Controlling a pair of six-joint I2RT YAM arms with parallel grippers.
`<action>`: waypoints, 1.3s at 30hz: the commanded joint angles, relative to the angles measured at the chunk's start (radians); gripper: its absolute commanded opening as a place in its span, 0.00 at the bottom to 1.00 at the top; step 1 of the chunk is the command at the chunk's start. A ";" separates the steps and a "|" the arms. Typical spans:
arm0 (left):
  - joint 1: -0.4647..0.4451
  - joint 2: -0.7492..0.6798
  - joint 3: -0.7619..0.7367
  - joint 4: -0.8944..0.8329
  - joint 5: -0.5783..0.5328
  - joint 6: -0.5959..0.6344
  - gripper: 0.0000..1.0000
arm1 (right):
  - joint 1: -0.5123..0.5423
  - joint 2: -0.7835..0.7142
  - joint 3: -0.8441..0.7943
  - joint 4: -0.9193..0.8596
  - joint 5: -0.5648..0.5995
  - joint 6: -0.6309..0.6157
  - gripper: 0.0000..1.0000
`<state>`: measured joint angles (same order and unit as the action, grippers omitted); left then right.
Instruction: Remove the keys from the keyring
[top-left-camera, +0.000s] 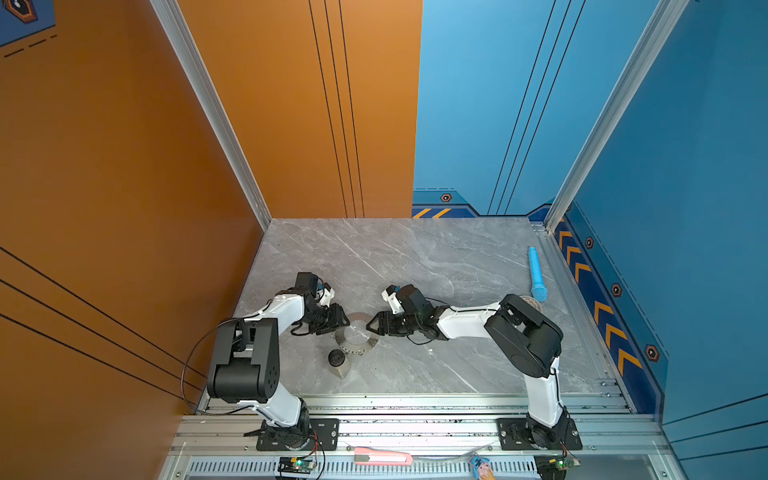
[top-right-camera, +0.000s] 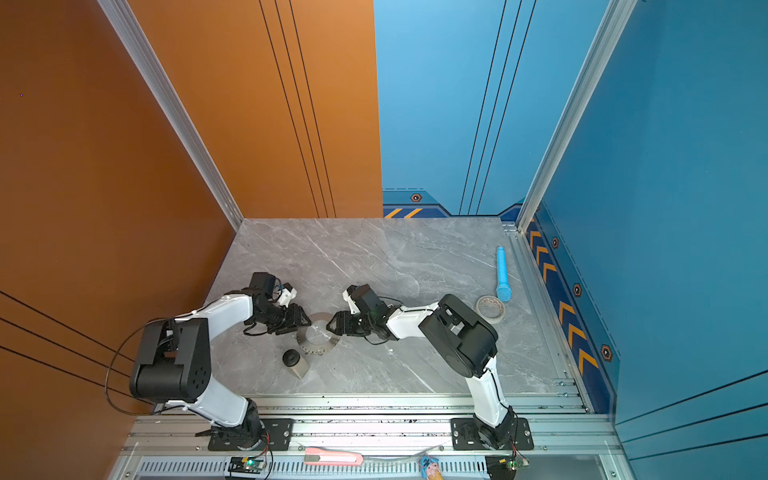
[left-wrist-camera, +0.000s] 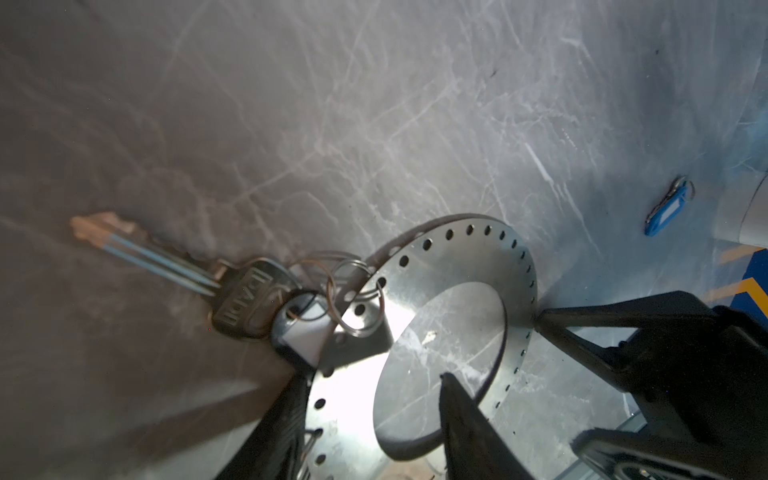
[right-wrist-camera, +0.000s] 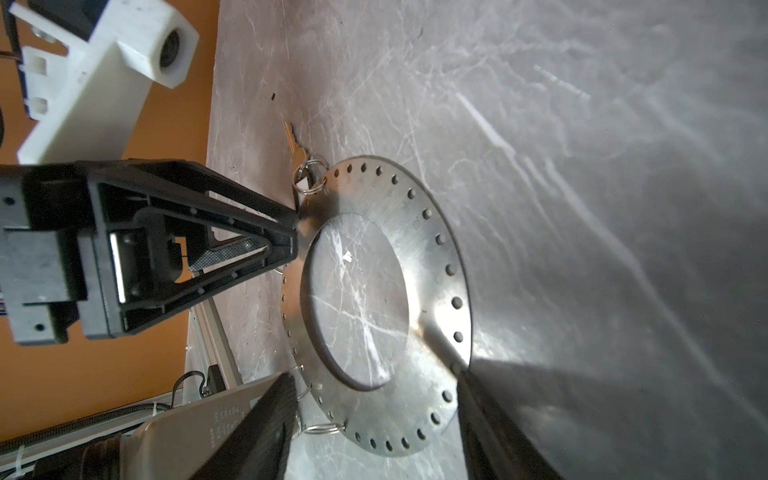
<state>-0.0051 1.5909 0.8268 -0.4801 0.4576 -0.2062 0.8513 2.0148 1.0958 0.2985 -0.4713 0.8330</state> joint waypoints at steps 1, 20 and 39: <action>-0.024 0.043 -0.029 0.001 0.081 -0.015 0.51 | 0.012 0.038 -0.011 0.008 -0.021 0.020 0.63; 0.017 -0.127 -0.051 0.026 0.302 -0.132 0.44 | -0.022 0.039 -0.029 0.045 -0.055 0.037 0.60; 0.022 -0.122 0.013 0.008 0.308 -0.151 0.00 | -0.088 -0.083 -0.079 0.040 -0.054 0.018 0.61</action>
<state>0.0101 1.4956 0.8101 -0.4442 0.7780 -0.3450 0.7860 1.9984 1.0351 0.3744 -0.5308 0.8650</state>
